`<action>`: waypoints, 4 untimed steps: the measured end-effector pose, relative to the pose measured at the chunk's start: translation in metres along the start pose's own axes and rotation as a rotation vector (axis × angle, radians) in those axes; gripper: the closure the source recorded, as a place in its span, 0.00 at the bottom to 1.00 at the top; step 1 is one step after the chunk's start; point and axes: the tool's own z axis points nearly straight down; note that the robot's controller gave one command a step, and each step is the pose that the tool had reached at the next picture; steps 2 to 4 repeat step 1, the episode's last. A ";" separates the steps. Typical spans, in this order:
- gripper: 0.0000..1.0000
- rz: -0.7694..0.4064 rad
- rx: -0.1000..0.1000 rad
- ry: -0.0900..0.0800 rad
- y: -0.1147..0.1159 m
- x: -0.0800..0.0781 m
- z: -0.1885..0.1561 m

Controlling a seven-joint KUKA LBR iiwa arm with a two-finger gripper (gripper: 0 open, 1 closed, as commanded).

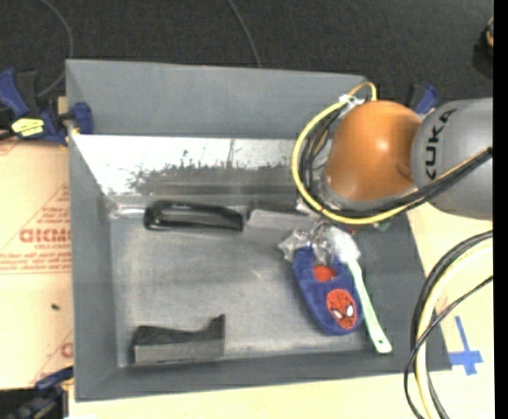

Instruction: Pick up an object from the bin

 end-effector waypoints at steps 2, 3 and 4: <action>1.00 -0.001 -0.003 0.002 0.001 0.000 -0.022; 1.00 -0.001 -0.003 0.002 0.001 0.000 -0.022; 1.00 -0.001 -0.003 0.002 0.001 0.000 -0.022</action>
Offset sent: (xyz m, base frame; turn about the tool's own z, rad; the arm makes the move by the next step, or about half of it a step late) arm 0.0000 0.0001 0.0084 0.0000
